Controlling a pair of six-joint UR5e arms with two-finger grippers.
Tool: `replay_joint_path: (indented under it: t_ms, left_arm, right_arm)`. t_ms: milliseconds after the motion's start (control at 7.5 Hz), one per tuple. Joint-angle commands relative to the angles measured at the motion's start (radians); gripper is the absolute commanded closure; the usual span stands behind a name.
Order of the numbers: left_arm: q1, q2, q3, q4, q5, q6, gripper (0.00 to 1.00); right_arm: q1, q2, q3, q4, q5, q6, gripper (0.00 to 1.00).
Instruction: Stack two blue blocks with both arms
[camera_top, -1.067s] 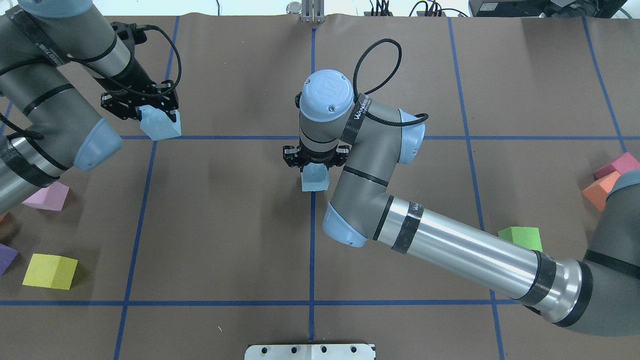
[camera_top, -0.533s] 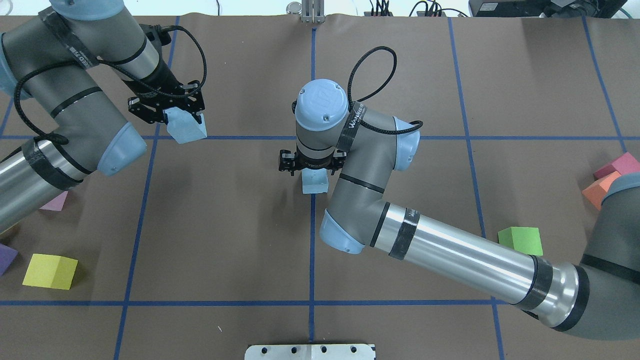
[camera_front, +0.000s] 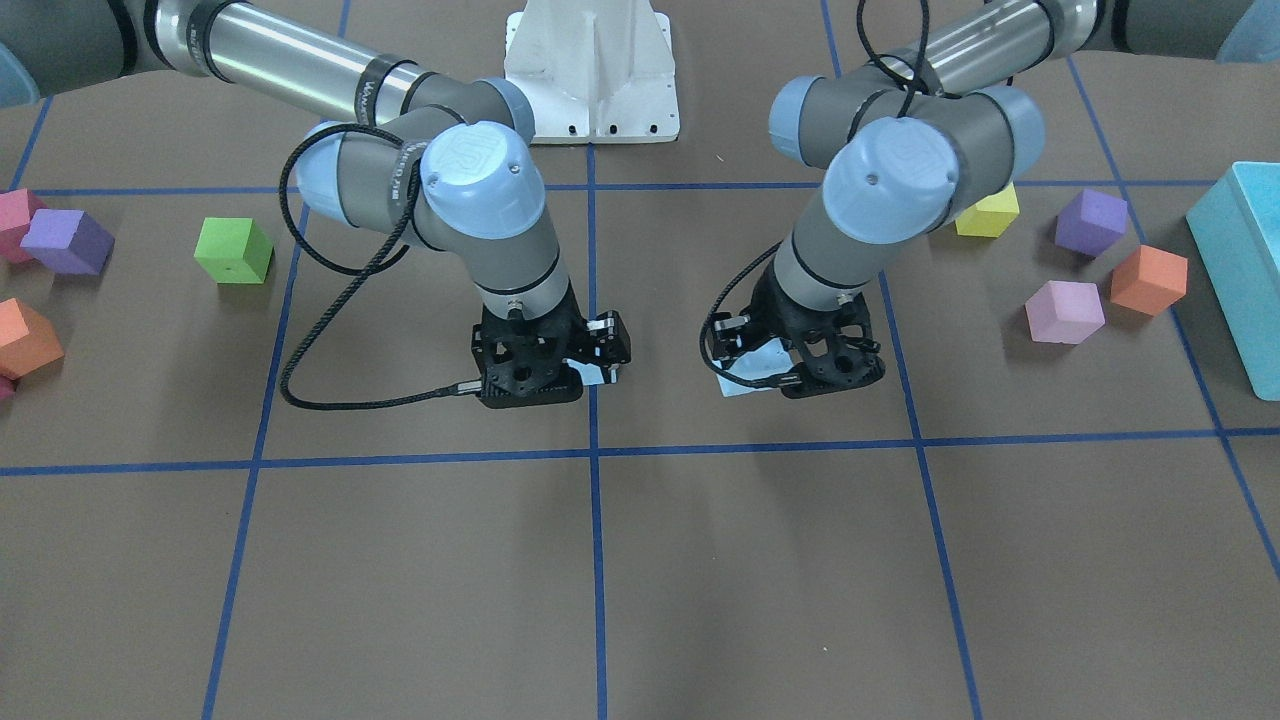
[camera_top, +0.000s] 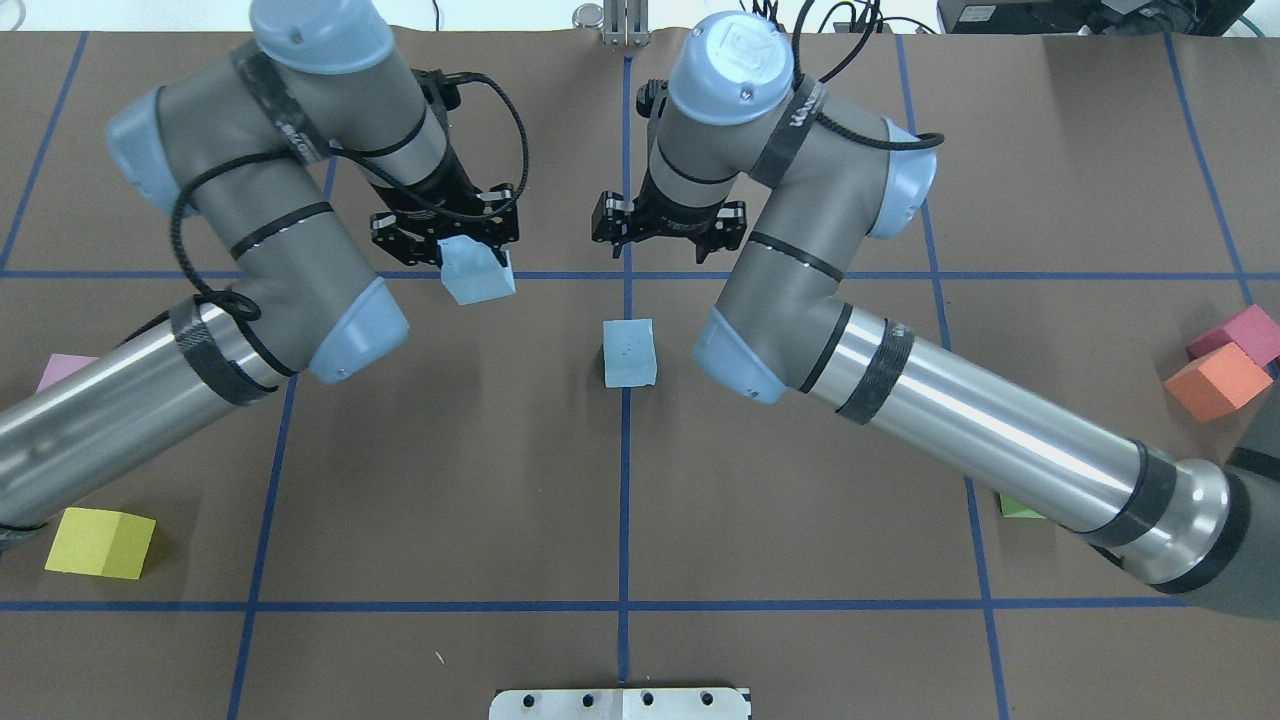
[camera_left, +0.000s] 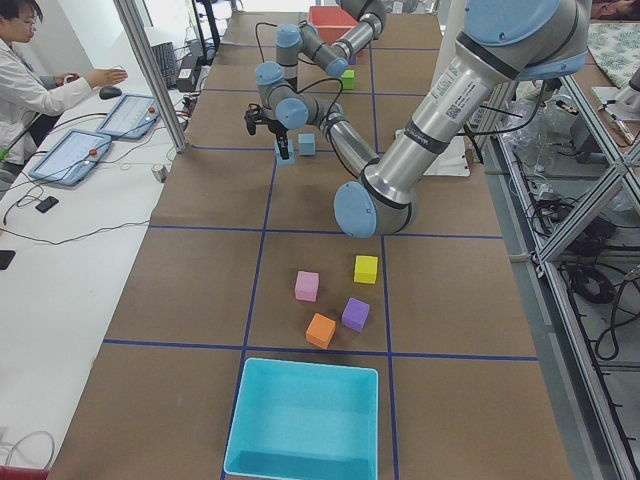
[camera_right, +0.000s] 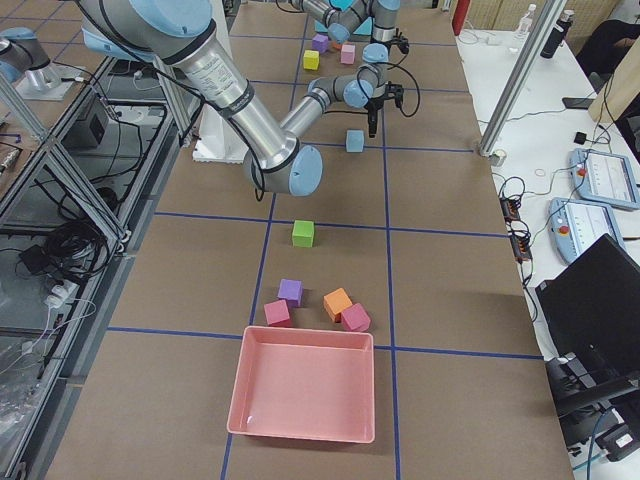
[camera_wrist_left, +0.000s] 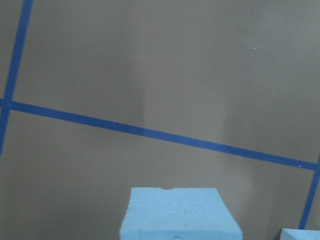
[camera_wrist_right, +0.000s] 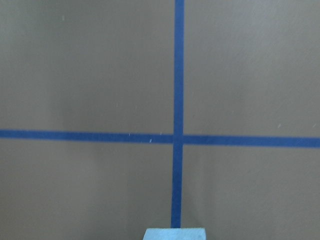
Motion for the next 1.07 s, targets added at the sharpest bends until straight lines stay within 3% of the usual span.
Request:
replay_joint_path:
  t_ms: [0, 267, 933]
  left_arm:
    - [0.072, -0.098, 0.067, 0.0, 0.072, -0.053, 0.38]
    - [0.114, -0.122, 0.083, -0.003, 0.091, -0.053, 0.38]
    - [0.175, -0.162, 0.113, -0.008, 0.098, -0.075, 0.36]
  right_arm:
    - [0.121, -0.178, 0.144, 0.0, 0.047, -0.247, 0.0]
    - [0.189, -0.245, 0.164, 0.0, 0.039, -0.312, 0.0]
    - [0.206, -0.277, 0.178, 0.01, 0.033, -0.315, 0.0]
